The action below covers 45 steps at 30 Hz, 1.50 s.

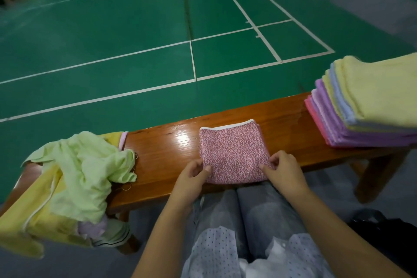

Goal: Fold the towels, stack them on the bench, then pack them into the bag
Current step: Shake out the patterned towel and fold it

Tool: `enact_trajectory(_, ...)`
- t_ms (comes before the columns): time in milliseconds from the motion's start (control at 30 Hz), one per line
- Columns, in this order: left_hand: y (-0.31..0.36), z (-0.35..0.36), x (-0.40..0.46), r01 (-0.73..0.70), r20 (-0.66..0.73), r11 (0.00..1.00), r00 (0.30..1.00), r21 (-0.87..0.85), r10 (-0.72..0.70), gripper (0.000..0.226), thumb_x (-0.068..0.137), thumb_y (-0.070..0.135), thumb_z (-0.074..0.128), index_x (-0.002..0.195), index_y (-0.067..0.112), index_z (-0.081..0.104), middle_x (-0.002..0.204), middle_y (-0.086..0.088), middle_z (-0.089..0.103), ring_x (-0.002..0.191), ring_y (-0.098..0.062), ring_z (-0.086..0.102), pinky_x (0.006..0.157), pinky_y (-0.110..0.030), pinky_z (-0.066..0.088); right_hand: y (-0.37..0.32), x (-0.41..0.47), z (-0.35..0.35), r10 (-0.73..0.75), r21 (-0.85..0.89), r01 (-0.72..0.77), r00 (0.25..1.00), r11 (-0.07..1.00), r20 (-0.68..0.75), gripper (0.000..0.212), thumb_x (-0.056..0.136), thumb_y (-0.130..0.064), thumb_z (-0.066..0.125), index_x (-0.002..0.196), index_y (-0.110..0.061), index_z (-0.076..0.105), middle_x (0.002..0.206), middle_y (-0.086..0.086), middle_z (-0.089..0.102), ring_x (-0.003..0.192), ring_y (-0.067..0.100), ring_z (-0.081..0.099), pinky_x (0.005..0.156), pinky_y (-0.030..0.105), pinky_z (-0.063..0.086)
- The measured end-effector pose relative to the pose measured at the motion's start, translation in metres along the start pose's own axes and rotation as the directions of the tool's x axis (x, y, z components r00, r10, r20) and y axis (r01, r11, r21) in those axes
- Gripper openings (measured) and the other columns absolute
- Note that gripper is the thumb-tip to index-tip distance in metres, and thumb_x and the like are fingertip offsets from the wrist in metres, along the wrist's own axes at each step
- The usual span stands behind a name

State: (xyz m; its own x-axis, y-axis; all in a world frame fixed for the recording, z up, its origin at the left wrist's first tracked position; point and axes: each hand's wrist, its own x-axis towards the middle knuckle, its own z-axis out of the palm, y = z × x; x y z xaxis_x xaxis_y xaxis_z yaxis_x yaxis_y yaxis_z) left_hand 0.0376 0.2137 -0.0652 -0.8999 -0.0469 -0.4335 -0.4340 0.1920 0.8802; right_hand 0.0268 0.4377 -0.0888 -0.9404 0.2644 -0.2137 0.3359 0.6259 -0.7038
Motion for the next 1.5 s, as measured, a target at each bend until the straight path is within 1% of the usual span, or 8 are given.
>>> enact_trajectory(533,-0.007,0.019,0.014,0.042,-0.223,0.957,0.975,0.287,0.024,0.019,0.093,0.032,0.060,0.097,0.013,0.059,0.087,0.000,0.063,0.074,-0.009,0.056,0.056,-0.023,0.038,0.003,0.014,-0.001,0.047,-0.075,-0.047,0.999,0.996,0.010,0.017,0.092,-0.022,0.058,0.078,-0.014,0.053,0.100,0.010,0.056,0.081,0.020,0.055,0.065,0.030,0.043)
enact_trajectory(733,-0.012,0.004,0.014,0.076,-0.266,0.953,0.964,0.294,0.005,0.037,0.089,0.035,0.065,0.116,0.012,0.056,0.107,0.000,0.063,0.093,-0.013,0.060,0.075,-0.027,0.051,0.008,0.015,-0.011,0.066,-0.114,-0.059,0.996,0.992,0.062,0.030,0.090,-0.033,0.061,0.108,-0.010,0.052,0.109,0.009,0.059,0.092,0.022,0.056,0.070,0.031,0.044)
enact_trajectory(833,-0.004,0.002,0.020,0.125,-0.225,0.969,0.971,0.214,-0.076,0.057,0.088,0.040,0.065,0.131,0.007,0.049,0.125,-0.007,0.058,0.108,-0.022,0.058,0.091,-0.039,0.053,0.005,0.013,-0.009,0.142,0.011,-0.146,0.976,0.989,0.165,0.048,0.090,-0.034,0.061,0.126,-0.006,0.046,0.111,0.008,0.056,0.100,0.026,0.058,0.080,0.040,0.054)
enact_trajectory(967,0.011,0.004,0.031,0.242,-0.132,0.957,0.966,0.156,-0.223,0.059,0.087,0.046,0.064,0.128,0.006,0.050,0.116,-0.009,0.062,0.095,-0.020,0.059,0.069,-0.029,0.051,0.001,0.010,-0.002,0.225,0.361,-0.319,0.933,0.876,0.279,0.049,0.087,-0.022,0.067,0.127,-0.006,0.044,0.110,0.006,0.053,0.095,0.022,0.060,0.072,0.035,0.059)
enact_trajectory(1100,0.024,0.000,0.038,0.363,0.012,0.926,0.931,-0.101,-0.364,0.039,0.084,0.039,0.070,0.102,0.006,0.061,0.088,-0.006,0.069,0.077,-0.019,0.061,0.062,-0.026,0.046,0.002,0.018,-0.008,0.276,0.527,-0.427,0.898,0.735,0.342,0.043,0.084,-0.016,0.070,0.121,-0.007,0.050,0.111,0.010,0.061,0.093,0.020,0.061,0.072,0.027,0.052)
enact_trajectory(1267,0.032,-0.001,0.045,0.484,0.167,0.836,0.875,-0.259,-0.455,0.029,0.082,0.031,0.072,0.100,0.013,0.058,0.083,-0.005,0.068,0.075,-0.018,0.059,0.060,-0.026,0.045,-0.006,0.032,-0.021,0.247,0.556,-0.623,0.758,0.550,0.604,0.013,0.079,-0.014,0.071,0.088,-0.015,0.062,0.076,0.001,0.064,0.068,0.012,0.054,0.045,0.019,0.039)
enact_trajectory(1400,0.040,0.001,0.043,0.411,0.201,0.878,0.908,-0.246,-0.369,0.035,0.088,0.022,0.066,0.117,0.005,0.056,0.112,-0.015,0.066,0.101,-0.030,0.063,0.083,-0.040,0.053,-0.009,0.043,-0.025,0.265,0.456,-0.601,0.750,0.656,0.607,0.032,0.085,-0.044,0.063,0.103,-0.018,0.061,0.094,0.002,0.067,0.085,0.017,0.059,0.064,0.028,0.045)
enact_trajectory(1500,0.045,0.003,0.042,0.343,0.202,0.915,0.932,-0.215,-0.301,0.036,0.088,0.021,0.067,0.119,0.006,0.056,0.122,-0.016,0.063,0.111,-0.034,0.060,0.094,-0.046,0.051,-0.012,0.048,-0.023,0.268,0.348,-0.498,0.802,0.794,0.534,0.044,0.086,-0.037,0.066,0.119,-0.010,0.057,0.105,0.009,0.067,0.095,0.024,0.064,0.077,0.036,0.054)
